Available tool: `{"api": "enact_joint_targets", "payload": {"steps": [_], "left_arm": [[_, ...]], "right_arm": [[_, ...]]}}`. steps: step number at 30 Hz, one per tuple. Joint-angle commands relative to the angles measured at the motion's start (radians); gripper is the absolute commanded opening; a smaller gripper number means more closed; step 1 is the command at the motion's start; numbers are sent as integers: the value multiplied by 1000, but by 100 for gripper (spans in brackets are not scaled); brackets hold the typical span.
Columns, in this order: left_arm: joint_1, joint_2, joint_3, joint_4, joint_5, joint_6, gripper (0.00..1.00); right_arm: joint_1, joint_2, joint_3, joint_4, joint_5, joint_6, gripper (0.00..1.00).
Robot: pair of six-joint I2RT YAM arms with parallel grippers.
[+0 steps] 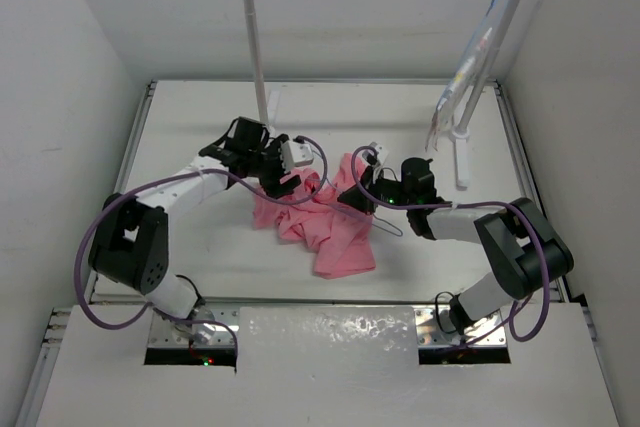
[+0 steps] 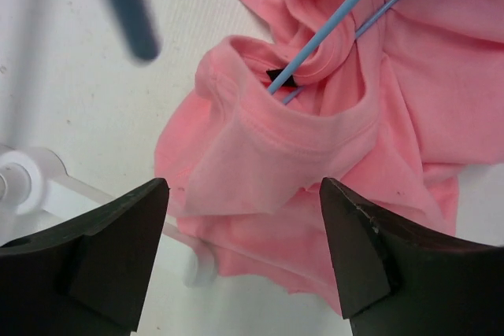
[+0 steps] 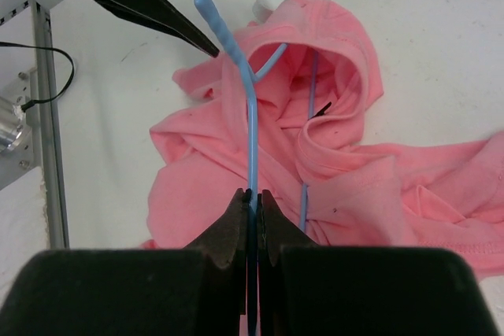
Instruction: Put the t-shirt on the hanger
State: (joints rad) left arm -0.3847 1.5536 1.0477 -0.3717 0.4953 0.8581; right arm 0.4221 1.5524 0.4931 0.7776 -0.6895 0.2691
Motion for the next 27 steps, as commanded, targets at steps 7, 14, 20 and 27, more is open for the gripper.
{"api": "enact_joint_targets", "payload": {"steps": [7,14,20,27], "left_arm": [[75,-66,-20,-75,130,47,86],[106,23,24,-59,267,151,87],[86,198,136,-53,325,196,88],[64,253,104,155,253,65,82]], "right_arm": [[1,-26,12,20,-2,-25,0],[3,-22,12,32,-10,-22,0],[3,-20,10,43,-13,-14,0],[1,-12,12,63,-22,1,0]]}}
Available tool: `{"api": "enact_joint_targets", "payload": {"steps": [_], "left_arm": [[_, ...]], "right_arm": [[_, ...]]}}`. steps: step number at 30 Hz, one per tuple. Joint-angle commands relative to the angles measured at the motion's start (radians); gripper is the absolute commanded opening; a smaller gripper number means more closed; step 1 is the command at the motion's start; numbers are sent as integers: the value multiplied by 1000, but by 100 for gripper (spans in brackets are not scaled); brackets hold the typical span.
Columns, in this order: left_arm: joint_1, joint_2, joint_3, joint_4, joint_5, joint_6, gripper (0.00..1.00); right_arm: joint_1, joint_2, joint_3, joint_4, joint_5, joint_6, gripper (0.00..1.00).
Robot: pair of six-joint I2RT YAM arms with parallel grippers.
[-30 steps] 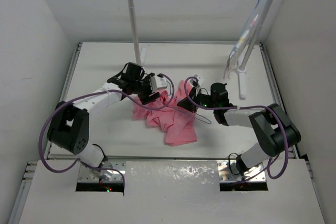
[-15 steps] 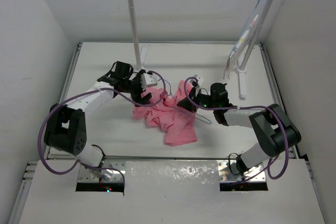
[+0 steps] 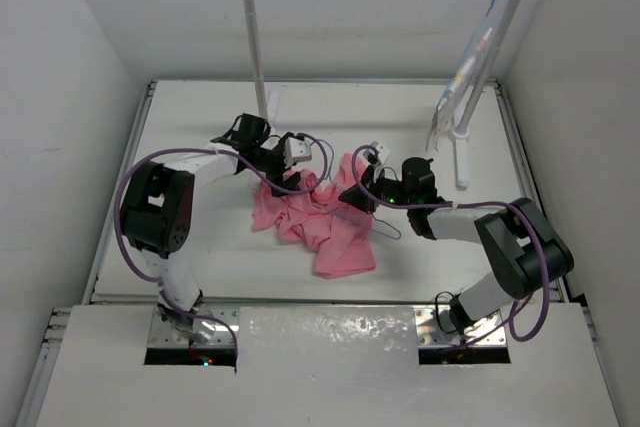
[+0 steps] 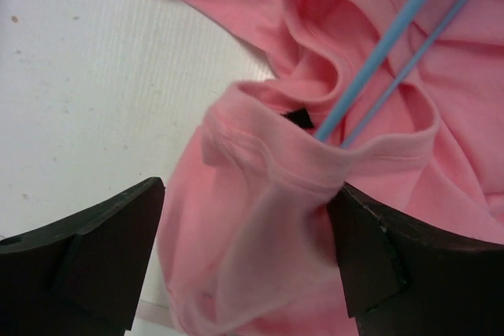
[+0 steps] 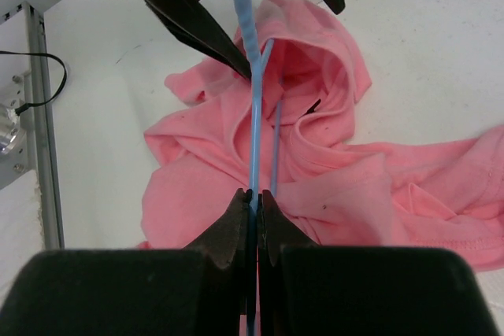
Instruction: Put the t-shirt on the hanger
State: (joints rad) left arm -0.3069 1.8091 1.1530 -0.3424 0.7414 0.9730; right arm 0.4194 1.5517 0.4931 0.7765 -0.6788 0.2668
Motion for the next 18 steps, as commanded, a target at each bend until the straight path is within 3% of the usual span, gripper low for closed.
{"api": "enact_joint_targets", "payload": {"steps": [1,4,8,12,18], "left_arm": [[-14,7,-3,135,13,-53,79],[-14,25,5,146,53,-63,57],[-18,41,14,123,98,-63,41],[-26,45,45,42,157,-34,17],[-49,-76,27,-52,260,-16,8]], "right_arm": [[5,-12,13,66,-34,8,0],[5,-13,15,64,-38,9,0],[5,-10,18,58,-38,8,0],[9,-1,32,43,-25,0,0],[50,2,125,-94,12,-80,0]]}}
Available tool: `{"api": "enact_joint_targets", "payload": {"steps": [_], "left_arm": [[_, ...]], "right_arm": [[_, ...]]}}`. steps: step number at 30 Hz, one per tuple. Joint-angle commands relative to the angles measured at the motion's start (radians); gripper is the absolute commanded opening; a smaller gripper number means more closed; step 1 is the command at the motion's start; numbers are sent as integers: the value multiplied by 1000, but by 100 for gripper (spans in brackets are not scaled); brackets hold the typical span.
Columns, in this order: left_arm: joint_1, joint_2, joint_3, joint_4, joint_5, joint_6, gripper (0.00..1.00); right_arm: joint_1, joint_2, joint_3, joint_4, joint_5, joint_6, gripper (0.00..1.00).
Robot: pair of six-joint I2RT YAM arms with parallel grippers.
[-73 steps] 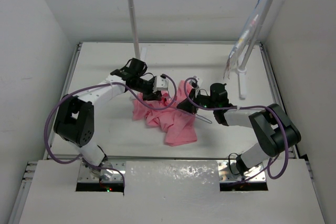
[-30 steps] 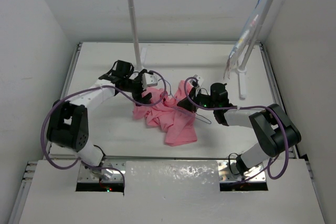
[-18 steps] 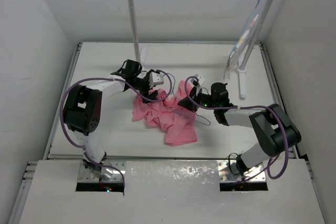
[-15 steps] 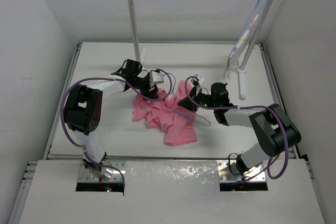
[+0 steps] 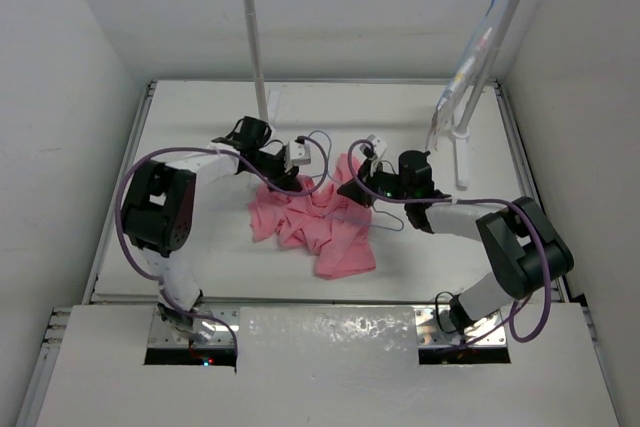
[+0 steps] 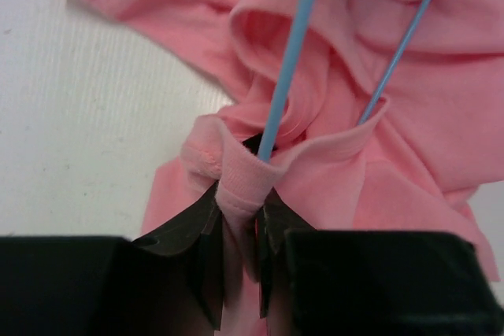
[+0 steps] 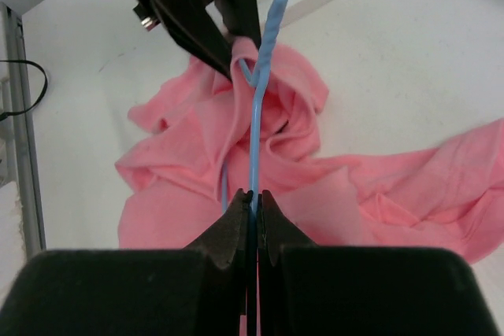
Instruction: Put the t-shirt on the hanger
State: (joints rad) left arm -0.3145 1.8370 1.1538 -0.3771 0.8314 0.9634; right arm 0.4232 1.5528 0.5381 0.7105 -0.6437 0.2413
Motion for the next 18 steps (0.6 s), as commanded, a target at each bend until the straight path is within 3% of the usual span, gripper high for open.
{"api": "enact_joint_targets", "payload": {"steps": [1,10,14,17,18], "left_arm": [[-44,-145,15,-20,176,-8,7],[-54,-280,-66,-37,166,-31,0],[-52,-332,-100,-19,36,-43,0],[-49,-410,-149,61,-87,-103,0],[-49,-433,-169,93,-119,-110,0]], "right_arm": [[54,-2,98,-37,-24,-60,0],[104,-56,129,-108,29,-125,0],[106,-94,115,-131,59,-126,0],[103,-117,126,-190,120,-122,17],[103,-135,135,-221,134,-119,34]]}}
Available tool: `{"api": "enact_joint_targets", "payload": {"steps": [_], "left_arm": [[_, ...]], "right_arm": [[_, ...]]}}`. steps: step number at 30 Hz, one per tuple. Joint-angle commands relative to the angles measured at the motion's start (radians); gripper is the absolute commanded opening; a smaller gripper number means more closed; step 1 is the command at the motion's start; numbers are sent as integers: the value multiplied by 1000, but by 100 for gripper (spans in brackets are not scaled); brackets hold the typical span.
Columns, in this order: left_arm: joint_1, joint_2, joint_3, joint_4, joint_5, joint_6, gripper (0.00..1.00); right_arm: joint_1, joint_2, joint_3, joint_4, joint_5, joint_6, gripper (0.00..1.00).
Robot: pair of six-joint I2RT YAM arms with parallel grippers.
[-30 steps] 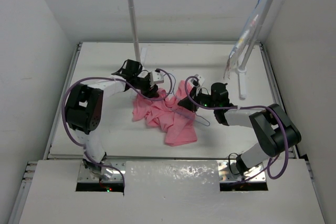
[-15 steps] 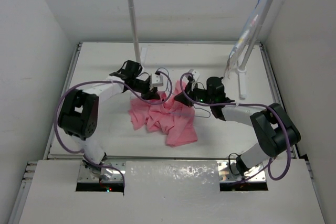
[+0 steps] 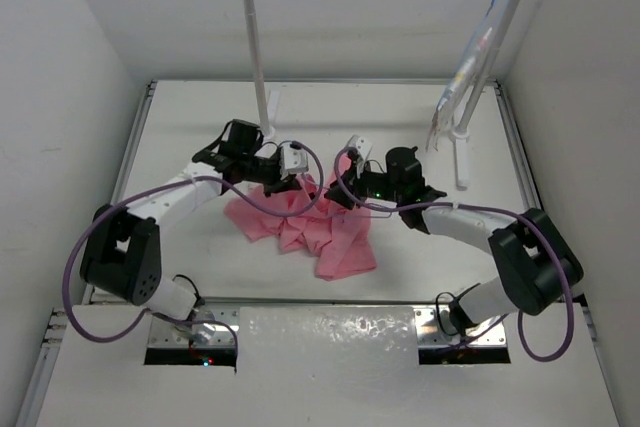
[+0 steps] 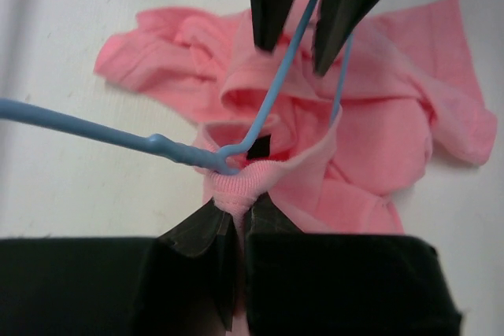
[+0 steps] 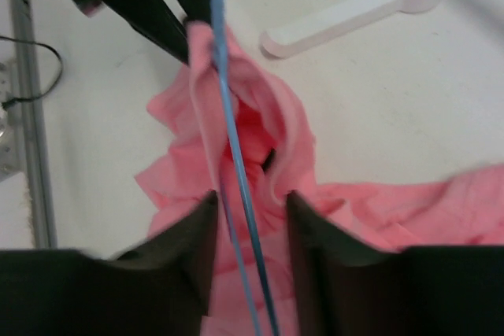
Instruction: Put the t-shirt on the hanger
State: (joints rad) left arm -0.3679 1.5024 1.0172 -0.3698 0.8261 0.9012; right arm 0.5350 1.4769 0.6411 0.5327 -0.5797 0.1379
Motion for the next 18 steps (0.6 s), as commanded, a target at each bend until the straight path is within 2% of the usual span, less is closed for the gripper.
{"api": "enact_joint_targets", "payload": {"steps": [1,2,3,4,7,9,13,18], "left_arm": [[4,-119,-32,94,-171,-54,0],[4,-135,-26,79,-195,-59,0],[6,-137,-5,74,-224,-71,0],[6,-139,-3,81,-287,-111,0],[6,-140,-3,166,-437,-262,0],[6,-142,3,181,-472,-340,0],[3,-152,0,180,-505,-421,0],[3,-172,-34,175,-533,-498,0]], "right_arm": [[-9,-72,35,-57,86,-11,43],[-10,-85,38,-68,107,5,52],[-12,-119,37,-91,165,17,67],[-12,-136,35,-105,197,28,99],[-20,-207,12,-128,387,135,99],[-21,-242,-6,-132,532,196,99],[-17,-222,-3,-100,574,339,99],[2,-72,49,-47,615,466,89]]}}
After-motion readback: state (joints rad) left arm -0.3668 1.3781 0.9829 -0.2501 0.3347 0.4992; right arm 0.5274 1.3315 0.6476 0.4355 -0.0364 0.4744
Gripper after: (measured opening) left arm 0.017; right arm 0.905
